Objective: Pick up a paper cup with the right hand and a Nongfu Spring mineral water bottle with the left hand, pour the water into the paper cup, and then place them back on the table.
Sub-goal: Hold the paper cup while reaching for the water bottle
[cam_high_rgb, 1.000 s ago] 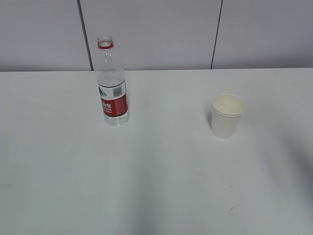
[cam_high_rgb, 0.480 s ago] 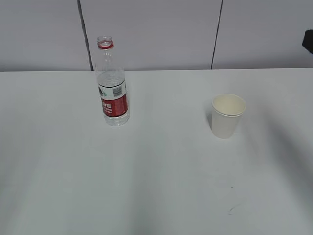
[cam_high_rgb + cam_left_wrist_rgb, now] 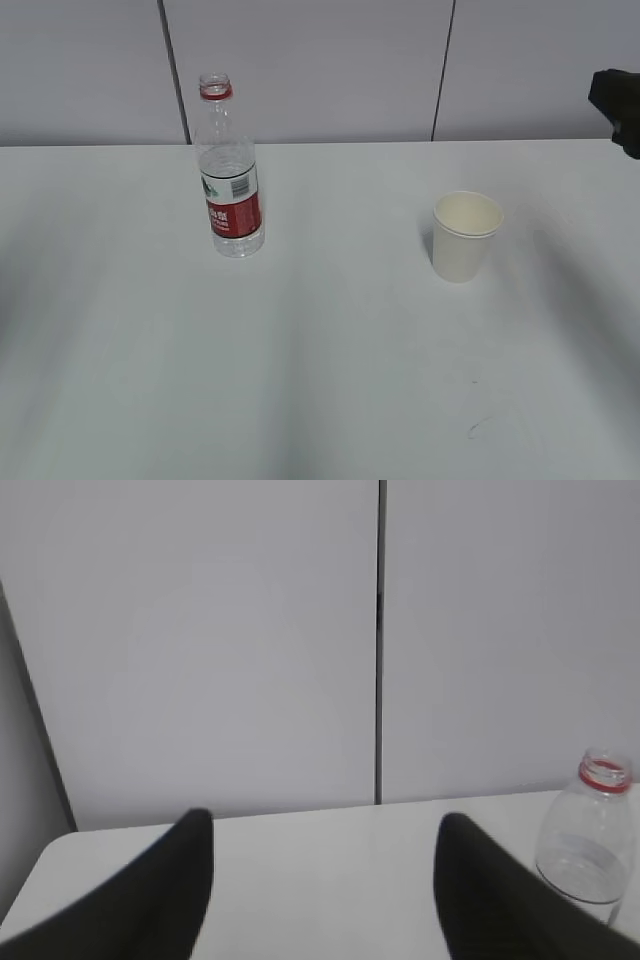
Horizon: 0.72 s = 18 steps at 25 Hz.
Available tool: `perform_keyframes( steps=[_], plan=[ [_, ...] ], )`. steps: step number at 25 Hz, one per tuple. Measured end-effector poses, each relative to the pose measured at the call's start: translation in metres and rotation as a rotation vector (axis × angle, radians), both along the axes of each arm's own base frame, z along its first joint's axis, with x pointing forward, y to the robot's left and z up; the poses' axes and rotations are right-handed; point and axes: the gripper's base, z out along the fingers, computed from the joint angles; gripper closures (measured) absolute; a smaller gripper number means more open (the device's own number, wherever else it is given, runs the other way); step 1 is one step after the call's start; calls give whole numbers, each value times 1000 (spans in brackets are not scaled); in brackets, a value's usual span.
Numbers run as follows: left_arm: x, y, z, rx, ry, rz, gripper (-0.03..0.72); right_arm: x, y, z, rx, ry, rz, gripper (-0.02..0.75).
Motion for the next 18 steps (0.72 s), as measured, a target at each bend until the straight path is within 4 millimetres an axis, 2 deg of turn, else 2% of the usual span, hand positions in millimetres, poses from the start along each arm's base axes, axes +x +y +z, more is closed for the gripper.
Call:
perform_keyframes(
  steps=[5, 9, 14, 18],
  plan=[
    [44, -16, -19, 24, -5, -47, 252, 1, 0, -1, 0, 1, 0, 212],
    [69, -28, -40, 19, -6, -74, 252, 3, 0, -3, -1, 9, 0, 212],
    [81, -35, -83, -74, 5, -91, 252, 8, 0, -15, 0, -13, -3, 212],
    [83, -46, -110, -60, 19, -207, 252, 7, 0, -34, -1, -21, -6, 212]
  ],
)
